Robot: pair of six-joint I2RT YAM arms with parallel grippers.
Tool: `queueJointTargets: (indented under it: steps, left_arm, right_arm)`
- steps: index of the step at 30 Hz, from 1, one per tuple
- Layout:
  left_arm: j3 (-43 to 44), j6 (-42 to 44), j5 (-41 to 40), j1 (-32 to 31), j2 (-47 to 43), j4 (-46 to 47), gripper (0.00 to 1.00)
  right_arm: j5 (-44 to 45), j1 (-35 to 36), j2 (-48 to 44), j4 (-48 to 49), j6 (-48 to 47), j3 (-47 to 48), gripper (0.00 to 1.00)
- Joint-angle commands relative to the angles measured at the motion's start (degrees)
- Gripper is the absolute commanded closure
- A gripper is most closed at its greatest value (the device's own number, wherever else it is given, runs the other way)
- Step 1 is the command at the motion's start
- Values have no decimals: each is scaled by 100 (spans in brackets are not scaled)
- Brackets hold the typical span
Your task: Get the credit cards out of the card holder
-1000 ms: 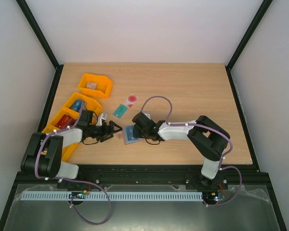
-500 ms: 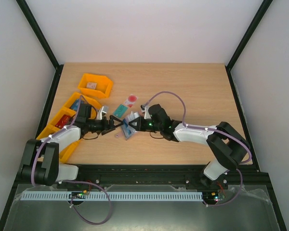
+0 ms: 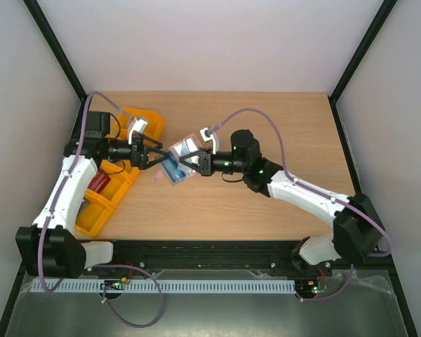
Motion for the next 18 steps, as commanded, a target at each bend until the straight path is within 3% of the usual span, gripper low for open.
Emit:
queueJointTargets:
  steps: [1, 3, 5, 8, 12, 15, 18]
  left_arm:
    - [862, 2963, -382, -165, 12, -2614, 1]
    - [1224, 3188, -1275, -317, -113, -2574, 1]
    - [1652, 3937, -1617, -354, -155, -2942, 1]
    - [2336, 4661, -1344, -438, 59, -3698, 1]
    - [2439, 4589, -1244, -966, 16, -3725, 5]
    - [2553, 4539, -972, -1064, -8, -3756, 27]
    - [2540, 4311, -819, -1112, -14, -3722, 70]
  right_arm:
    - [-717, -31, -363, -987, -1192, 925, 98]
    - [-724, -29, -290, -1923, -1799, 1504, 98]
    - [-730, -33, -302, -2458, -2216, 1868, 98]
    - [-687, -36, -450, -2559, -2345, 2066, 98]
    - [-867, -32, -546, -2557, -2404, 2234, 98]
    - [-976, -29, -658, -2550, -2471, 2208, 98]
    - [-1072, -31, -737, -2559, -2541, 2211, 98]
